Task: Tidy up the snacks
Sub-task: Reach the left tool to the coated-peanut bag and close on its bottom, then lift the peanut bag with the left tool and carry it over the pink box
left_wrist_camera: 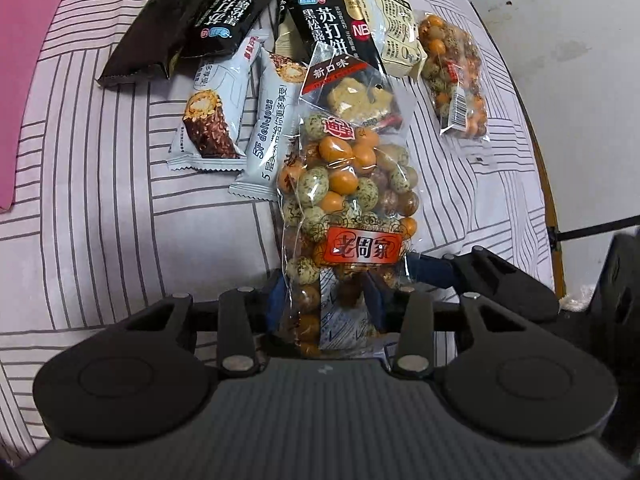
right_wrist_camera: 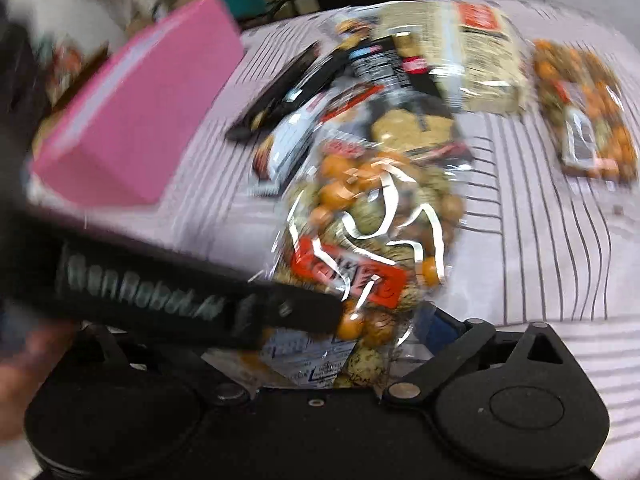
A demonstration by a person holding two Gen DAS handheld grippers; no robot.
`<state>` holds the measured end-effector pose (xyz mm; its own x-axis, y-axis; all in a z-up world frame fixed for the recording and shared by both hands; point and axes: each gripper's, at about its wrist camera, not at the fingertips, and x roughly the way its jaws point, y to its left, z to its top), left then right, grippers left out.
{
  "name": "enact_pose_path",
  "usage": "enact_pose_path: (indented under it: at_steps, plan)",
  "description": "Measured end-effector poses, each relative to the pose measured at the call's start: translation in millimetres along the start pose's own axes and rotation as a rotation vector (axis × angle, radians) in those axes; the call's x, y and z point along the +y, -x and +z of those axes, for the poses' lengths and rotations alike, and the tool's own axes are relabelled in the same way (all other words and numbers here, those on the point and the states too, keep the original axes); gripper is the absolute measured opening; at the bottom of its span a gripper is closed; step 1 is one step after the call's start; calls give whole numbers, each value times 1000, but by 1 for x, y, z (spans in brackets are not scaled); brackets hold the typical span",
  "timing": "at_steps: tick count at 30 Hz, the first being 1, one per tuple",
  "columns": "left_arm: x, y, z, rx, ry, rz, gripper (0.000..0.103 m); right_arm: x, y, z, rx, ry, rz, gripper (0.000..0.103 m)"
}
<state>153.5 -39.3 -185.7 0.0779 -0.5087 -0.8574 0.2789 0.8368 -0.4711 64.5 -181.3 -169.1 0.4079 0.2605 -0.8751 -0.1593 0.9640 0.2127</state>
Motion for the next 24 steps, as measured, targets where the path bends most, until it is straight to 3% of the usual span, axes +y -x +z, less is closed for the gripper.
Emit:
enact_pose_path:
  at_steps: [3,12,24]
  plan:
    - [-5,0,-4,-27,-21,18,40,6,1,-5,-32,-3,-44,103]
    - [-20,16,-19,-62,-63,44,40,6,29,-20,-46,9,-15,93]
    - [-29,86,-55,-155,-52,8,40,38,77,-13,-65,83,60,93]
